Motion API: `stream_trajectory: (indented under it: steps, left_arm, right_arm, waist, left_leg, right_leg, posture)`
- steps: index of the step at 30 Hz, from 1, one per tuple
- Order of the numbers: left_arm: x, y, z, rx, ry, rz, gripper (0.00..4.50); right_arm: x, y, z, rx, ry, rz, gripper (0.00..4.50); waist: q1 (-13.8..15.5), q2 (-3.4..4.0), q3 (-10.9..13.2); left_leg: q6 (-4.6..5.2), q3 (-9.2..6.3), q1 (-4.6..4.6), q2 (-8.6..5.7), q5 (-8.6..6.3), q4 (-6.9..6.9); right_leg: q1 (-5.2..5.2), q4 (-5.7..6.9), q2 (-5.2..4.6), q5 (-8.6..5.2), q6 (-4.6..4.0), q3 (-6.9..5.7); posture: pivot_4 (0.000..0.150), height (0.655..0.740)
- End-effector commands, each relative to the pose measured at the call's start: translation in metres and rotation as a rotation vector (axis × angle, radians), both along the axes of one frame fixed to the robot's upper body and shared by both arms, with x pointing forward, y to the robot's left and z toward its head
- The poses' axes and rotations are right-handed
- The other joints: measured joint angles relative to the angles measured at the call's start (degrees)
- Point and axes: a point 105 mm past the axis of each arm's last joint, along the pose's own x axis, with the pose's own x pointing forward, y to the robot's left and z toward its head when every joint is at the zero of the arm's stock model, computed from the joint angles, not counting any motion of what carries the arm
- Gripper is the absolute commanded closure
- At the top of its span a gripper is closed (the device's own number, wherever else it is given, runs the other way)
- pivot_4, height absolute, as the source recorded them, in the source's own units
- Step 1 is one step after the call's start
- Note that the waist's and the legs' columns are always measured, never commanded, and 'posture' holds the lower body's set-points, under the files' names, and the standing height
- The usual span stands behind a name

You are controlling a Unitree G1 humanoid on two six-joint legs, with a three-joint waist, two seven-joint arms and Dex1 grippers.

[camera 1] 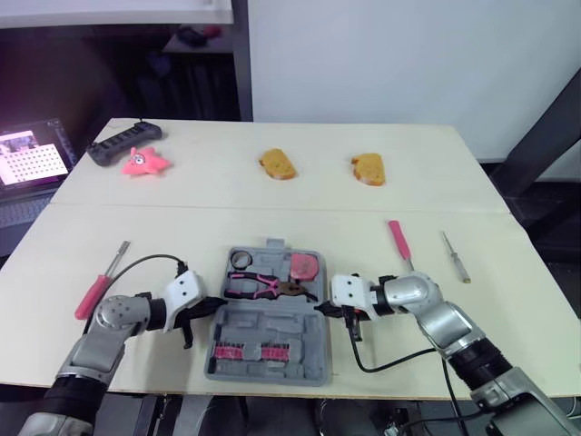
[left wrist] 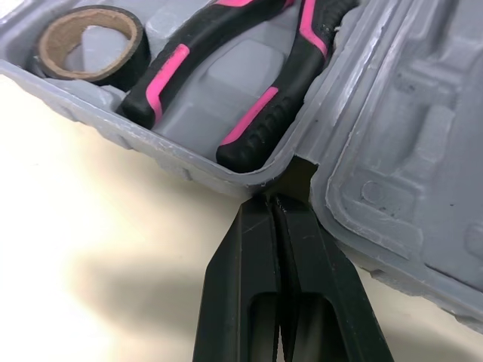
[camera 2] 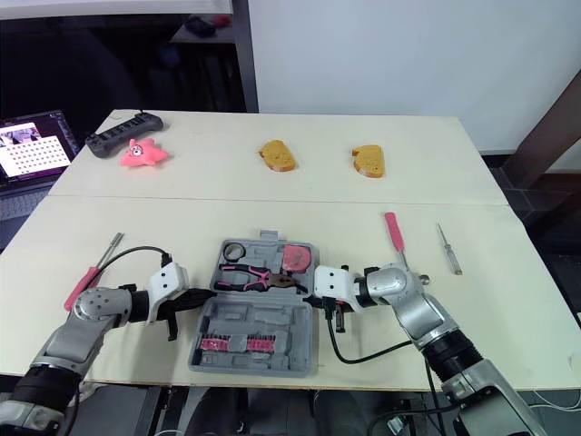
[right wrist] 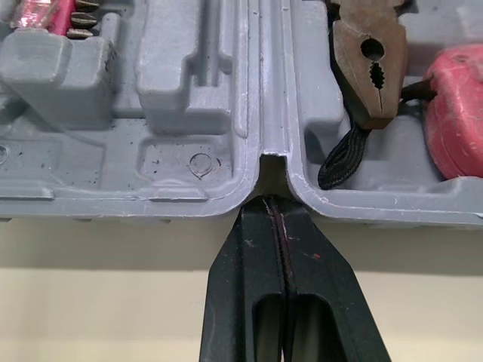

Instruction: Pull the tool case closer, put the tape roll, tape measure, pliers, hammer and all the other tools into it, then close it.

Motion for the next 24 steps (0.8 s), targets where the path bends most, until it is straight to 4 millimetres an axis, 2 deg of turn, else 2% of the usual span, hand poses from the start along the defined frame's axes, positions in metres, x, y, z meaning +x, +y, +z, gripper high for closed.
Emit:
stream_trajectory:
  steps: [1, 7, 13, 24]
  left_arm:
    - [0.008, -0.024, 0.009, -0.033, -0.068, -0.069, 4.40]
    - [0.017, -0.038, 0.009, -0.030, -0.094, -0.081, 4.40]
    - [0.016, -0.044, 0.008, -0.036, -0.093, -0.091, 4.40]
    - [0.001, -0.035, -0.004, -0.026, -0.060, -0.073, 4.40]
  right_arm:
    - [0.016, 0.004, 0.011, 0.031, -0.078, -0.033, 4.50]
    - [0.023, -0.004, 0.007, 0.027, -0.089, -0.075, 4.50]
    - [0.025, -0.011, 0.003, 0.013, -0.093, -0.099, 4.50]
    - [-0.002, 0.000, -0.010, 0.040, -0.010, -0.066, 4.50]
  waist:
    - [0.0, 0.01, 0.0]
    - [0.4, 0.01, 0.0]
    - [0.4, 0.03, 0.0]
    - [0.3, 0.08, -0.1]
  left_leg:
    - [0.00, 0.00, 0.00, 0.00, 0.00, 0.02]
    - [0.00, -0.01, 0.00, -0.01, 0.00, 0.10]
    - [0.00, -0.03, 0.00, -0.01, 0.00, 0.12]
    - [0.00, -0.05, 0.04, -0.01, 0.00, 0.10]
  right_leg:
    - [0.02, 0.00, 0.00, 0.01, 0.01, 0.00]
    - [0.12, 0.00, 0.00, 0.04, 0.07, 0.00]
    - [0.15, -0.01, 0.00, 0.06, 0.10, 0.01]
    - [0.20, -0.01, 0.00, 0.06, 0.12, 0.00]
  posture:
    - [0.150, 0.7129]
    - [0.150, 0.7129]
    - [0.150, 0.7129]
    - [0.150, 0.7129]
